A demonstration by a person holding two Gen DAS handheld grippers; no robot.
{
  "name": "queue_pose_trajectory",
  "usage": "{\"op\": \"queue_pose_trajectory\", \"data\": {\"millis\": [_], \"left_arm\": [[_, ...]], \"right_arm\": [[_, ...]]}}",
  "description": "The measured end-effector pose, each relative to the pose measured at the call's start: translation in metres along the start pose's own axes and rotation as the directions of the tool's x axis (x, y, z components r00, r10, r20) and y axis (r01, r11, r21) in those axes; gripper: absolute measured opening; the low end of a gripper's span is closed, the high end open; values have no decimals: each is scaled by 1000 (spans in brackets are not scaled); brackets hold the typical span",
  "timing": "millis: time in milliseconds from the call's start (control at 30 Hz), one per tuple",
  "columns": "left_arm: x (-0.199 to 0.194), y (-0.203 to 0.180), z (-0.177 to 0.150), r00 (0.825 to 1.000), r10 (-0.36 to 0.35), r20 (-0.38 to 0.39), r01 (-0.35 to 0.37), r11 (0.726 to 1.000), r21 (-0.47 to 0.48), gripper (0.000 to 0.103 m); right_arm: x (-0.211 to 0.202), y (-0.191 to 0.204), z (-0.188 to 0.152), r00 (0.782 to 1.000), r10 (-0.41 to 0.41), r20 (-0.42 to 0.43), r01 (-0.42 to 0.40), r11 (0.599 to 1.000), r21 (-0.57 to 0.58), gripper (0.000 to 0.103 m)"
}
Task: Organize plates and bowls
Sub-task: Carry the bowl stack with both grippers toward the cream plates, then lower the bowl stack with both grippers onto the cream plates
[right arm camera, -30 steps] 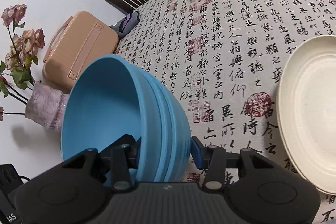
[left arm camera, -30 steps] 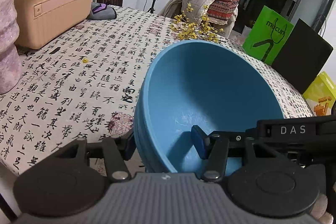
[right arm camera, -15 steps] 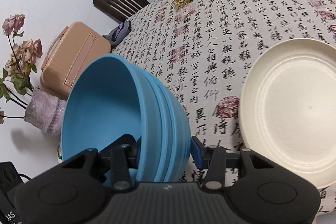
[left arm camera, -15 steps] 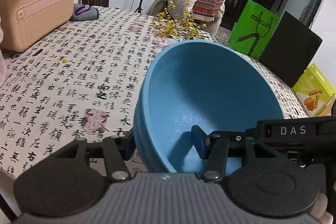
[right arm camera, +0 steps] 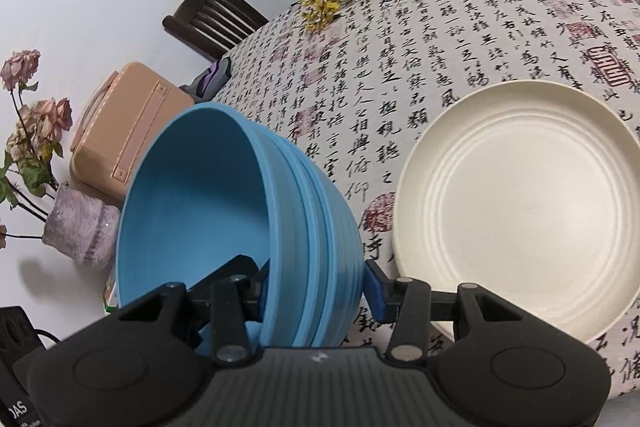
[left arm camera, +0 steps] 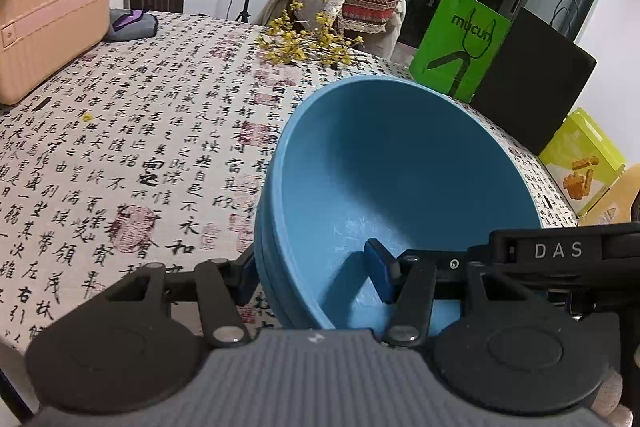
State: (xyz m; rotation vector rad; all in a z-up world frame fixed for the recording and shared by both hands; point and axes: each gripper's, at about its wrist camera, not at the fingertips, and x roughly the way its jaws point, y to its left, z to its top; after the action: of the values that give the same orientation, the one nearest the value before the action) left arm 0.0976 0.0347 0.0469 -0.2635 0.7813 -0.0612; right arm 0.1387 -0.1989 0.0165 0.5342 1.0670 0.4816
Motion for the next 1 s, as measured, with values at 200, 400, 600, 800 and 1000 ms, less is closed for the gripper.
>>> {"op": "queue_pose_trajectory", "data": {"millis": [200, 400, 600, 800, 1000], "left_arm": [[8, -14, -1, 1000, -7, -10, 8, 1000, 12, 54], [16, -27, -2, 1000, -18, -23, 18, 1000, 20, 54], [23, -39, -2, 999, -29, -35, 30, 999, 23, 54], [31, -51, -3, 998, -38, -45, 40, 999, 36, 54], [40, -60, -3, 997, -48, -58, 51, 998, 47, 54]], "right_arm": [[-8, -16, 2, 1000, -3, 10, 3, 1000, 18, 44], [-15, -30, 3, 1000, -9, 19, 8, 999, 36, 44], [-20, -42, 7, 1000, -17, 24, 15, 999, 48, 44], [-28, -54, 8, 999, -24, 33, 22, 998, 60, 44], [-35, -67, 10, 999, -33, 37, 30, 997, 76, 44]]}}
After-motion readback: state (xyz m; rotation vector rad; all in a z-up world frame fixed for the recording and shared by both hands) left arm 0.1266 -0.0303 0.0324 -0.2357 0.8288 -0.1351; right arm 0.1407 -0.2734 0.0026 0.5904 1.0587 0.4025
